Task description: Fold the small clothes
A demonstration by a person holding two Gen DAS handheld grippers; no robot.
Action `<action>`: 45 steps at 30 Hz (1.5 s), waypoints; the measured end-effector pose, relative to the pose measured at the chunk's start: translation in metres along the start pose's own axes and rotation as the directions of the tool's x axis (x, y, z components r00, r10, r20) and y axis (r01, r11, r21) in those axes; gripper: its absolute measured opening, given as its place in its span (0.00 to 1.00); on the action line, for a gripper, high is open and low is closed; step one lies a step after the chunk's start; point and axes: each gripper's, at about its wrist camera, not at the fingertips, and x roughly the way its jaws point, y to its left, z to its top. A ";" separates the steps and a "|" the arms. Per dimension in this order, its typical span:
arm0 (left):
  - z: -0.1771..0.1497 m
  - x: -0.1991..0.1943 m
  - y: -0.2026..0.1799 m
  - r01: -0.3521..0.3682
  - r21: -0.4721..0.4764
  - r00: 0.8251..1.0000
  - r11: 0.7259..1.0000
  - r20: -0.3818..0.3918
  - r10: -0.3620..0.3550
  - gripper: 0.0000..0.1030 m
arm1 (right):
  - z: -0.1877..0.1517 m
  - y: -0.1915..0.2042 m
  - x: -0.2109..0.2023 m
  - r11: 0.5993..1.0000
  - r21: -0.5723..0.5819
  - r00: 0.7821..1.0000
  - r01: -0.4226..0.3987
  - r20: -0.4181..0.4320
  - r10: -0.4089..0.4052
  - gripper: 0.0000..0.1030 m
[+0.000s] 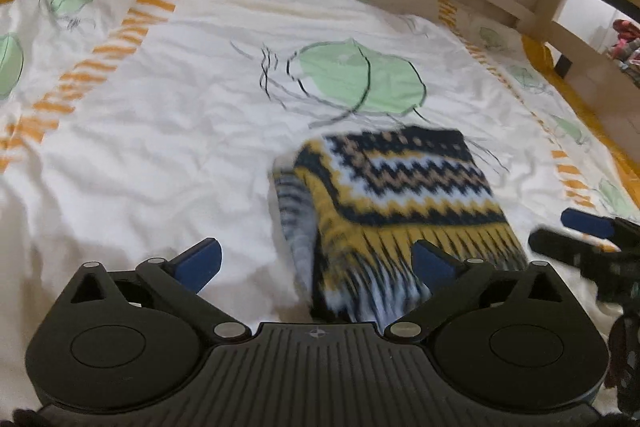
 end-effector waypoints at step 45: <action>-0.064 -0.073 -0.075 -0.212 0.091 0.976 0.973 -0.024 0.215 0.98 | -0.059 0.032 -0.102 0.976 0.124 0.983 0.180 -0.052 -0.174 1.00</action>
